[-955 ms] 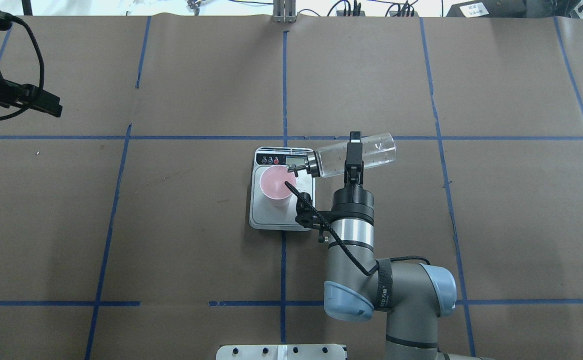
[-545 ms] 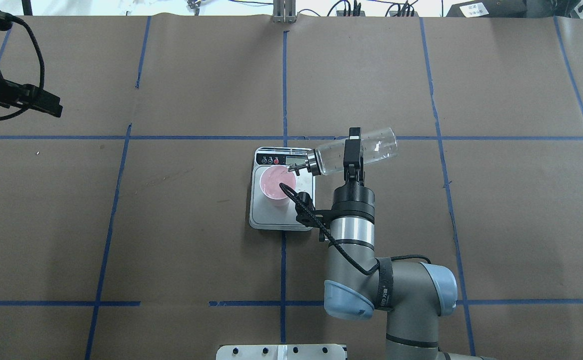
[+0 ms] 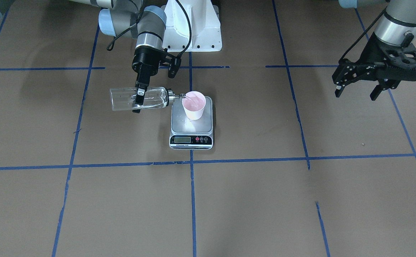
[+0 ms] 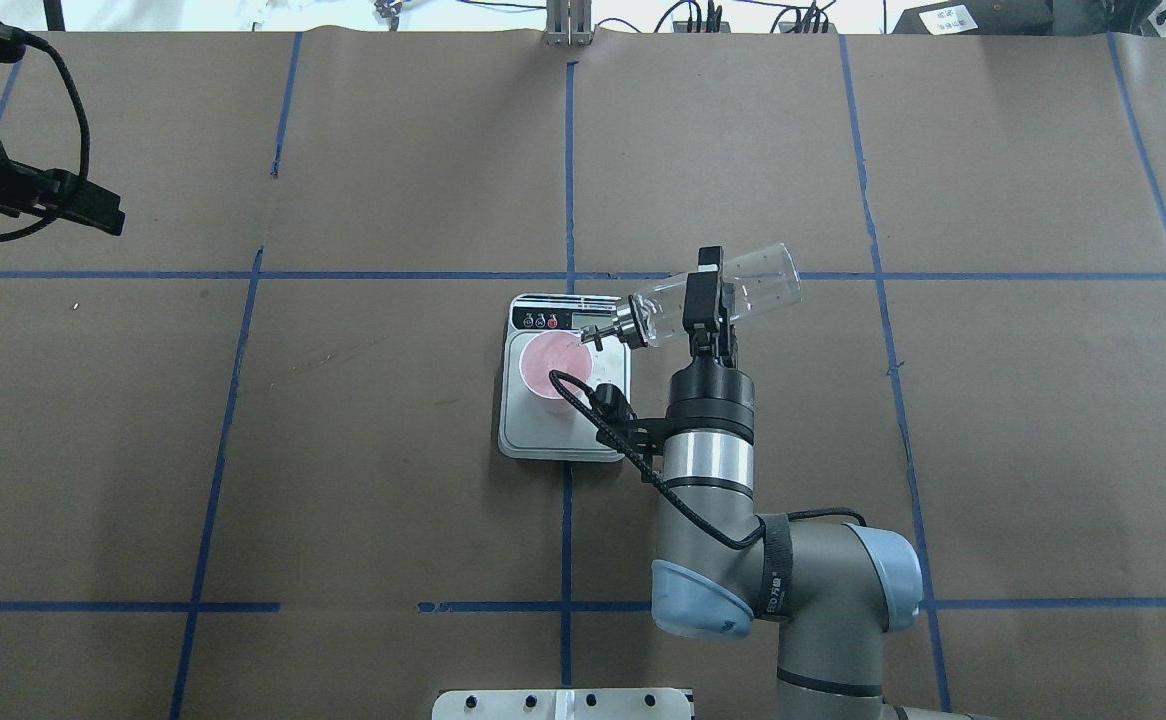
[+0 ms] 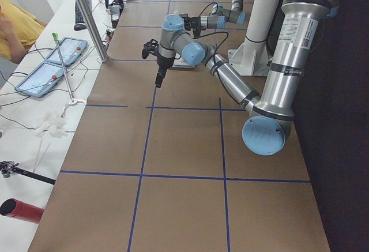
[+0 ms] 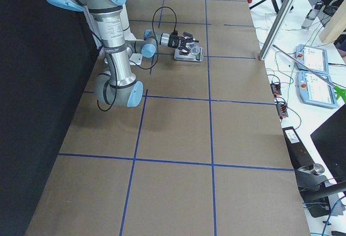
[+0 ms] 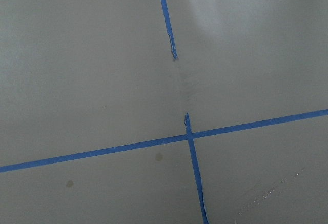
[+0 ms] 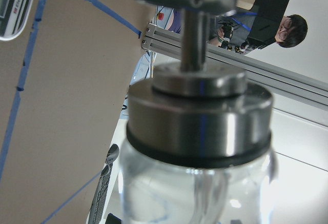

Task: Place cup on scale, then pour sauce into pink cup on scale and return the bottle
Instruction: 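Hold the bottle tilted over the cup to pour with the right gripper, then tilt the bottle upright and carry it back with the right gripper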

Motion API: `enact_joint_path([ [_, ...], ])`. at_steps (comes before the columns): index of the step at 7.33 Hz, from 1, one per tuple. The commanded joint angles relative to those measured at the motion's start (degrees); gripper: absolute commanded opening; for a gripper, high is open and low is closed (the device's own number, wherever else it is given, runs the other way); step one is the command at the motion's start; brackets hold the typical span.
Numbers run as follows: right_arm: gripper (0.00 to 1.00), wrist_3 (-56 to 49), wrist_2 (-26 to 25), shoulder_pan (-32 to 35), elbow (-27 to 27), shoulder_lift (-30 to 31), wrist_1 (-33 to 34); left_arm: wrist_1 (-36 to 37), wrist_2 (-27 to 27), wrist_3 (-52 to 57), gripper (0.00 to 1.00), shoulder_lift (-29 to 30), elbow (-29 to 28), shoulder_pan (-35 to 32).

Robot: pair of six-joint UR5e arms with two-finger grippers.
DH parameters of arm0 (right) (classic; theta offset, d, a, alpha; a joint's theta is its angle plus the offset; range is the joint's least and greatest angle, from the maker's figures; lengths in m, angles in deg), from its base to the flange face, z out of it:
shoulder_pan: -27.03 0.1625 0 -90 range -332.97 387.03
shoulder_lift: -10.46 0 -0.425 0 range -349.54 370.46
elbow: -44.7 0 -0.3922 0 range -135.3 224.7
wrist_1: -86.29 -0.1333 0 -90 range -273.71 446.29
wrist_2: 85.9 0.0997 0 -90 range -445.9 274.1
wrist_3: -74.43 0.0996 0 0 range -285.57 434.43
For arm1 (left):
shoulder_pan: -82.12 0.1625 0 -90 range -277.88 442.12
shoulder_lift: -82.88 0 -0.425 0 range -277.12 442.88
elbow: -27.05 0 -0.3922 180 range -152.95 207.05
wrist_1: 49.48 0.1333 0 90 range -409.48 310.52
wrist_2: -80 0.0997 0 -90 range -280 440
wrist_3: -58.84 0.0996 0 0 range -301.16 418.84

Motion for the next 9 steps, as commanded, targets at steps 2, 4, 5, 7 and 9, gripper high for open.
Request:
enact_joint_path([
  [2,0.00,0.55,1.01,-0.14,-4.67,2.71,-0.61,0.09,0.00,-0.09,1.00,0.00,0.15,0.00],
  [4,0.00,16.12,3.19,-0.66,-4.16,4.39,-0.70,0.09,0.00,-0.26,1.00,0.00,0.15,0.00],
  [5,0.00,21.51,4.17,-0.75,-4.59,4.49,-0.96,0.09,0.00,-0.26,1.00,0.08,0.24,0.00],
  [7,0.00,37.32,7.92,-1.28,-4.59,4.67,-7.34,0.09,0.00,-0.44,1.00,0.09,0.24,0.00],
  [9,0.00,52.91,12.85,-0.93,-4.42,6.23,-16.23,0.09,0.00,-0.70,1.00,0.26,0.32,0.09],
])
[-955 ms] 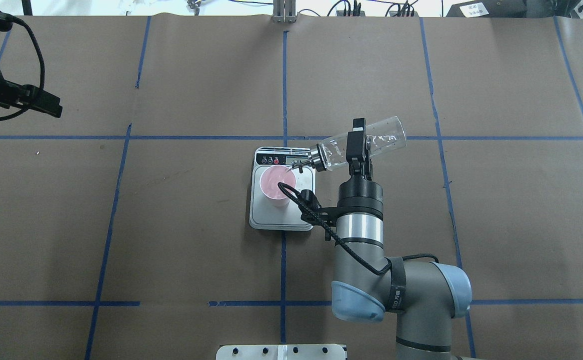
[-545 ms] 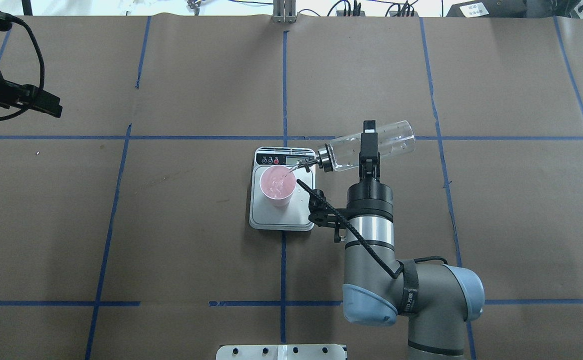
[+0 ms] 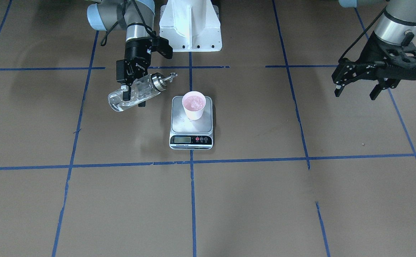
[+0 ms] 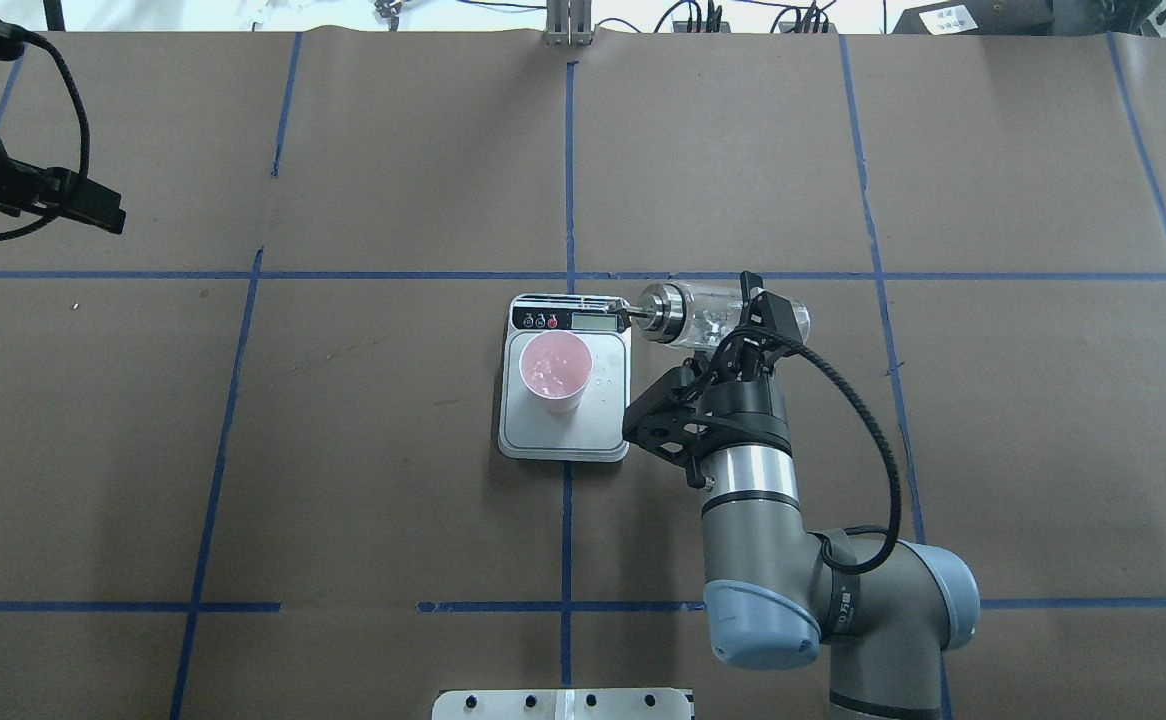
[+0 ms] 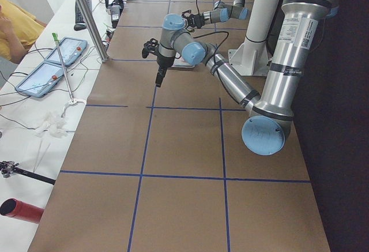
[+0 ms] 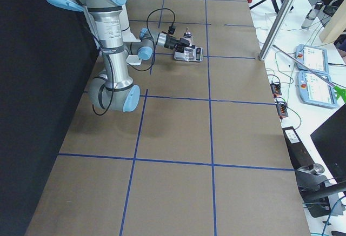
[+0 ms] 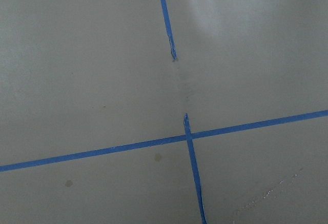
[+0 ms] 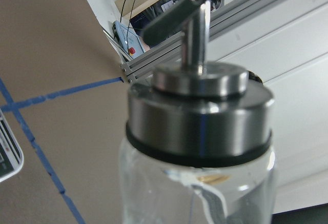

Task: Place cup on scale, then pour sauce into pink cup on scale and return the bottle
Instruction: 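Tilt the bottle upright and carry it back with the right gripper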

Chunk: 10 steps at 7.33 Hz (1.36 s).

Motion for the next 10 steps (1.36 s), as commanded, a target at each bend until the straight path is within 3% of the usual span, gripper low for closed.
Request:
enact_joint_path([
  [1,0.00,26.95,8.26,0.41,0.10,3.95,-6.65,0.00,0.00,-0.23,1.00,0.09,0.15,0.07],
  [2,0.00,30.15,8.75,0.50,-0.51,7.90,-13.89,0.00,0.00,-0.23,1.00,0.09,0.06,0.07],
  [3,0.00,30.79,9.27,0.76,-0.08,11.85,-26.23,0.09,0.00,-0.23,1.00,0.00,-0.03,0.07],
  [4,0.00,30.88,9.71,1.20,0.01,19.29,-34.36,0.09,0.00,-0.23,1.00,0.00,-0.03,0.07],
  [6,0.00,42.16,8.85,2.70,1.50,23.21,-36.90,0.09,0.00,-0.31,1.00,0.00,0.06,0.07],
  [10,0.00,47.85,7.70,2.88,8.00,20.87,-36.99,0.26,0.18,-0.32,1.00,0.00,1.11,-0.02],
])
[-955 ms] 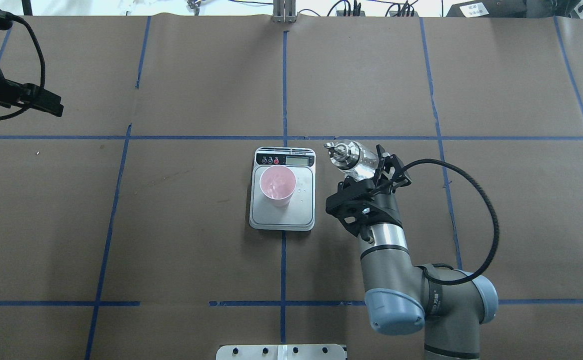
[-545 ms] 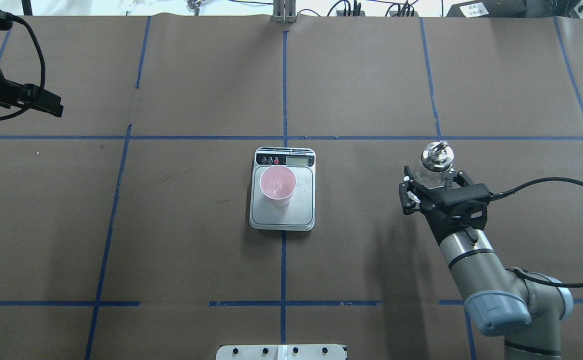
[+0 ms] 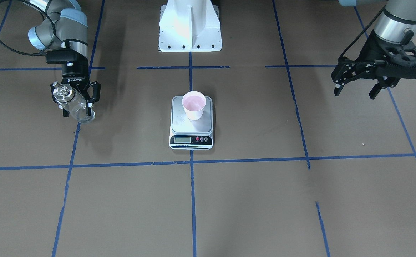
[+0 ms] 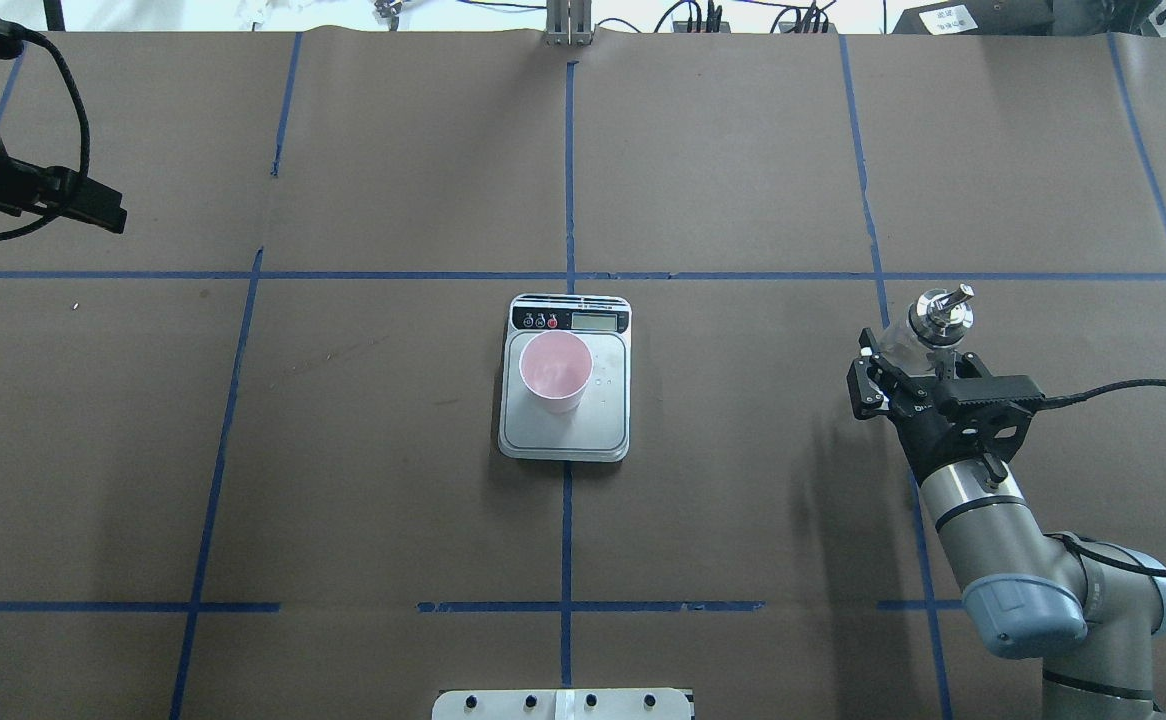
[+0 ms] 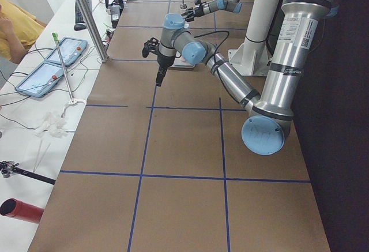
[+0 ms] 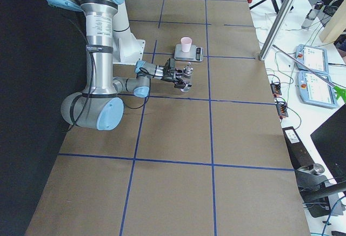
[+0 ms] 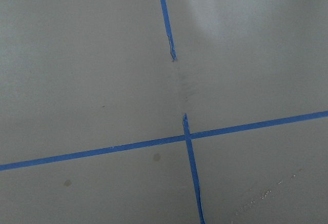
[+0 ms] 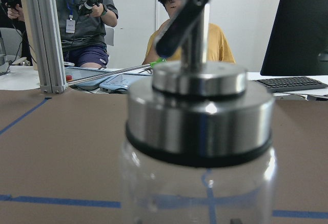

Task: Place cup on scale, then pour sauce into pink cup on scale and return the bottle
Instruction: 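Lower the bottle to its original spot with the right gripper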

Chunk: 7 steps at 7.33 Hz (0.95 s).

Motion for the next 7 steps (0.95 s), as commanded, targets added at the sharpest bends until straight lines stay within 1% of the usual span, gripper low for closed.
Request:
enact_joint_path([
  [1,0.00,1.28,-0.11,0.04,4.05,-1.41,-0.09,0.18,0.10,-0.44,1.00,-0.02,0.78,-0.08],
  [7,0.00,1.99,-0.11,0.30,5.65,-2.12,-0.09,0.19,0.19,-0.53,1.00,-0.11,1.13,-0.08],
])
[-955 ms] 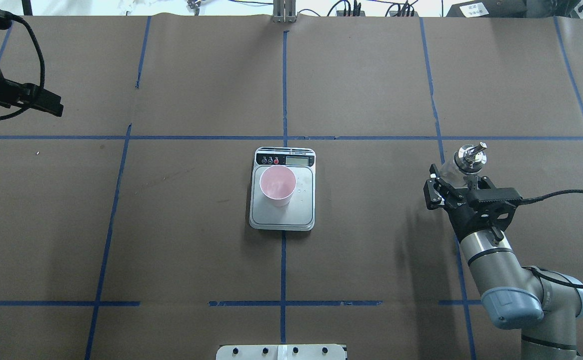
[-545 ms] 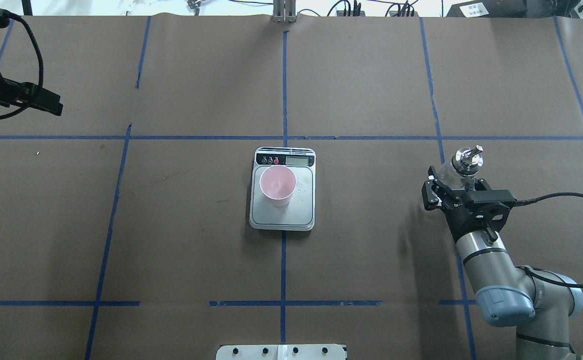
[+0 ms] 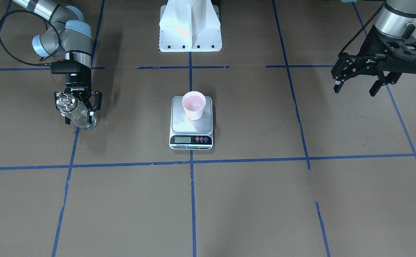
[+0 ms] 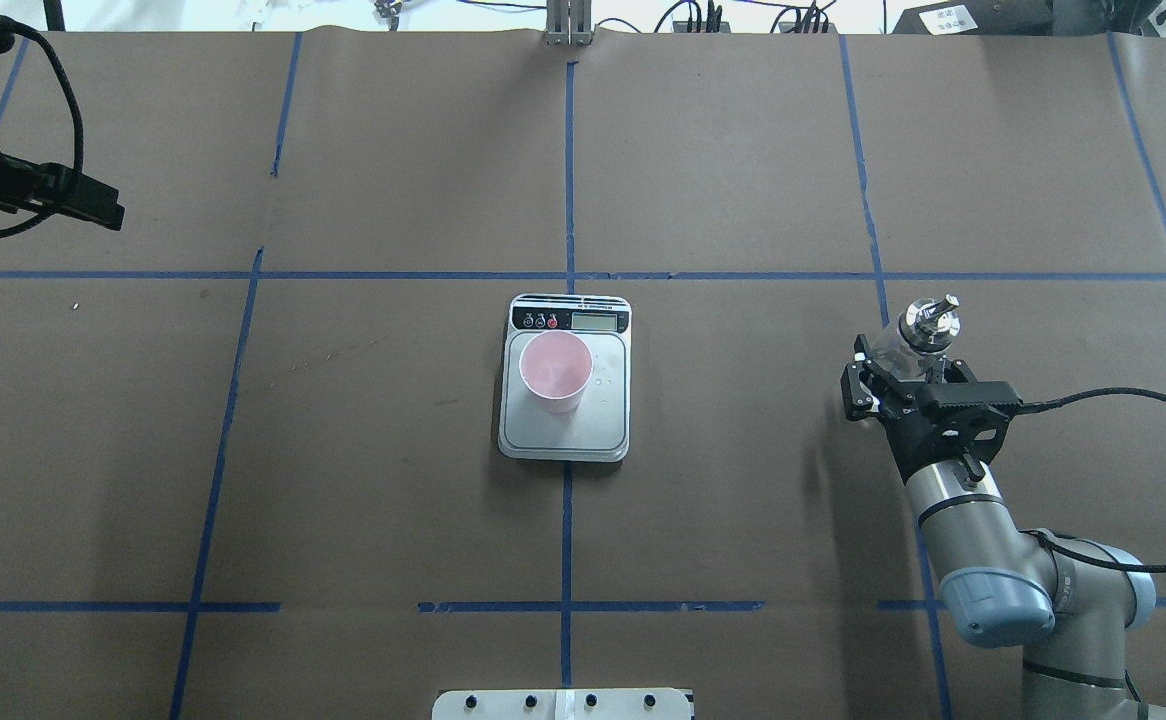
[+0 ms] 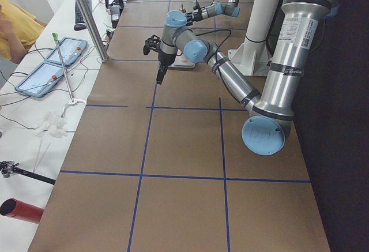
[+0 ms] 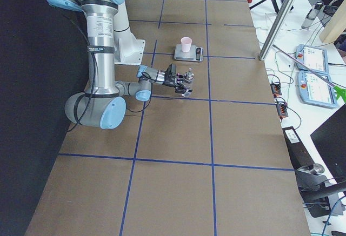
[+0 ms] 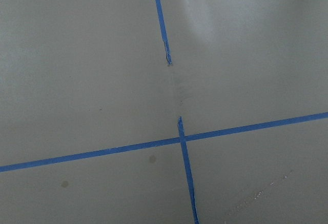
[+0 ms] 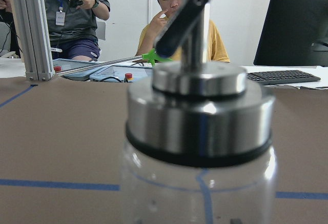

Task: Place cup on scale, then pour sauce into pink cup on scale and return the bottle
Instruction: 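Lower the bottle to its original spot with the right gripper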

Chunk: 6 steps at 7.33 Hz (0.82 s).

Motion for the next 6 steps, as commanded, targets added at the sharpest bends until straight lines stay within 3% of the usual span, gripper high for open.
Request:
enact_joint_path([
  [1,0.00,0.00,0.00,0.03,0.48,-0.01,0.00,0.00,0.01,0.00,1.00,0.00,0.12,0.00],
  [2,0.00,0.00,0.09,0.11,0.56,0.08,0.00,0.00,0.01,0.00,1.00,0.00,0.12,0.00],
  [3,0.99,0.00,0.09,0.11,0.48,0.08,0.00,0.00,-0.08,0.00,1.00,0.00,0.12,0.00],
  [6,1.00,0.00,-0.09,0.11,0.13,0.60,-2.36,0.00,-0.08,0.00,1.00,0.08,0.12,0.00],
])
